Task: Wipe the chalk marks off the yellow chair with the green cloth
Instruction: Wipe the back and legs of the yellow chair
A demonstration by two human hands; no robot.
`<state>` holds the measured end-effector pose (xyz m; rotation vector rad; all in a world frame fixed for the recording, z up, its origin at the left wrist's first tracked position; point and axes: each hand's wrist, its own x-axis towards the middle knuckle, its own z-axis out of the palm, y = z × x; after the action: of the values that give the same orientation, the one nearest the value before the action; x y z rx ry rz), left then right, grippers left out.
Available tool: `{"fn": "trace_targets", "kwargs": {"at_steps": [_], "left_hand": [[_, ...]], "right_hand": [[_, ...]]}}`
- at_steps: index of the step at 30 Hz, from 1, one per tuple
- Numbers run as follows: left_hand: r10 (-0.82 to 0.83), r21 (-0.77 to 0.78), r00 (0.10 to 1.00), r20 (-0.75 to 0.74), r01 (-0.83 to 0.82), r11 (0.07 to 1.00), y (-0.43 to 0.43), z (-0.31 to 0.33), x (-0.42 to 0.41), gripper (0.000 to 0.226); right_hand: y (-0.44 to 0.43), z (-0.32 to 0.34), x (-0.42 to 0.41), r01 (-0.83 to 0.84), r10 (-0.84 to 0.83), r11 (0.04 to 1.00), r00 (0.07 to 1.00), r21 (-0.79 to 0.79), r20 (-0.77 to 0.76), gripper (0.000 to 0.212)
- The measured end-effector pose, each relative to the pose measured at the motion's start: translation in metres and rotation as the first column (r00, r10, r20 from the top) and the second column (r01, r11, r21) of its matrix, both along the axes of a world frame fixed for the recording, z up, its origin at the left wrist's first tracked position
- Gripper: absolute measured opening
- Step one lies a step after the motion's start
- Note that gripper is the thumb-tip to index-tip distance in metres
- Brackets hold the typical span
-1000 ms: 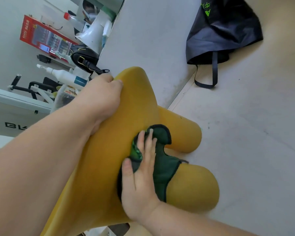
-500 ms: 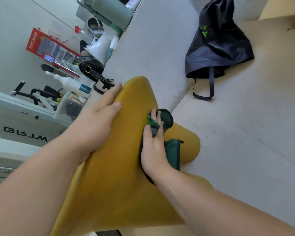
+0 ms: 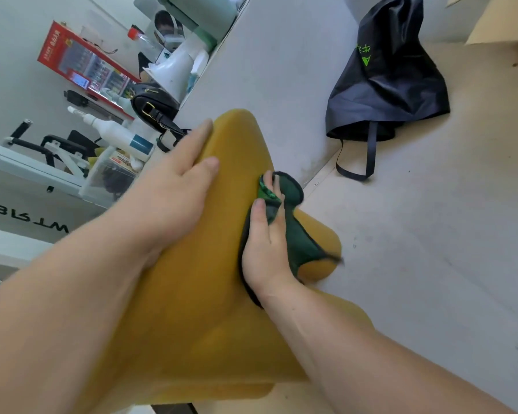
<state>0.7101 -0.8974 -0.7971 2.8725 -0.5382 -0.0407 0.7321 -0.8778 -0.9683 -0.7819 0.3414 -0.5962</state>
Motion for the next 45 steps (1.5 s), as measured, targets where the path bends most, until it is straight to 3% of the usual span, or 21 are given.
{"fn": "trace_targets", "kwargs": {"at_steps": [2,6,11,15,18,22,25,29,31,33,36,39,45], "left_hand": [[0.024,0.015,1.0,0.007,-0.024,1.0,-0.015,-0.001,0.011,0.048],[-0.028,0.028,0.997,0.068,0.026,0.999,-0.028,0.0,0.033,0.05],[-0.045,0.082,0.993,0.106,0.036,0.996,-0.034,0.001,0.046,0.05],[-0.062,0.145,0.984,0.164,0.038,0.989,-0.036,0.002,0.046,0.048],[-0.109,0.112,0.972,0.208,0.087,0.99,-0.027,0.007,0.035,0.044],[-0.189,0.151,0.972,0.14,0.168,0.974,0.019,0.01,0.008,0.045],[-0.171,0.071,0.985,0.012,0.169,0.983,0.088,0.012,-0.02,0.048],[-0.216,0.124,0.975,-0.05,0.221,0.967,0.187,0.017,-0.04,0.065],[-0.214,0.124,0.968,-0.132,0.23,0.965,0.201,0.016,-0.04,0.068],[-0.241,0.062,0.932,-0.271,0.267,0.962,0.197,0.015,-0.038,0.069],[-0.262,0.041,0.904,-0.337,0.292,0.956,0.185,0.022,-0.032,0.063],[-0.244,0.0,0.869,-0.431,0.271,0.963,0.177,0.02,-0.034,0.056],[-0.299,-0.079,0.781,-0.548,0.308,0.948,0.149,0.026,-0.031,0.068]], "right_hand": [[0.008,0.0,-0.008,0.013,-0.013,1.0,1.0,-0.021,-0.002,0.041],[0.049,-0.008,-0.047,0.093,-0.097,0.958,0.995,-0.272,-0.001,0.056],[0.051,-0.057,-0.052,-0.025,-0.044,0.869,0.991,-0.494,-0.127,0.057],[0.062,-0.134,-0.069,-0.186,0.025,0.883,0.935,-0.43,-0.353,0.053],[0.07,-0.14,-0.079,-0.238,0.054,0.899,0.894,-0.368,-0.445,0.055],[0.083,-0.064,-0.092,-0.166,0.051,0.868,0.968,-0.468,-0.247,0.066],[0.093,-0.013,-0.095,-0.11,0.063,0.802,0.993,-0.586,-0.1,0.07],[0.079,-0.059,-0.075,0.075,-0.067,0.643,0.997,-0.763,0.041,0.073],[0.058,-0.089,-0.065,-0.012,0.002,0.722,1.0,-0.692,-0.015,0.07],[0.04,-0.1,-0.059,-0.188,0.111,0.821,0.979,-0.539,-0.173,0.06],[0.026,-0.074,-0.066,-0.337,0.22,0.843,0.927,-0.419,-0.304,0.066],[0.022,-0.034,-0.084,-0.327,0.255,0.899,0.932,-0.292,-0.258,0.06],[0.01,0.042,-0.125,-0.317,0.278,0.946,0.898,-0.064,-0.341,0.046]]}}
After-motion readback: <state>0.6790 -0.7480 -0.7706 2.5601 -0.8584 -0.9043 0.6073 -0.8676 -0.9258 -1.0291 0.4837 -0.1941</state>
